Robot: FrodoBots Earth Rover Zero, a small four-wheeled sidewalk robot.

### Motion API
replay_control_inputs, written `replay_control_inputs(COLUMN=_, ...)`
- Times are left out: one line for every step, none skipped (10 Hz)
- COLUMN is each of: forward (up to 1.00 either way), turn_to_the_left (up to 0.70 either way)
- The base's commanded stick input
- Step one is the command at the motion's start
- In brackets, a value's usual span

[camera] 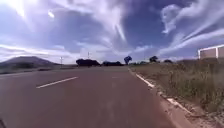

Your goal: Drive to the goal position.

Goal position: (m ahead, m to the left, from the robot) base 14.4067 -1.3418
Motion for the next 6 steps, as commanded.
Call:
replay_control_inputs(forward=1.0, turn_to_the_left=-0.15)
replay_control_inputs(forward=1.0, turn_to_the_left=-0.28)
replay_control_inputs(forward=1.0, turn_to_the_left=-0.29)
replay_control_inputs(forward=1.0, turn_to_the_left=-0.13)
replay_control_inputs(forward=1.0, turn_to_the_left=0.0)
replay_control_inputs(forward=1.0, turn_to_the_left=0.0)
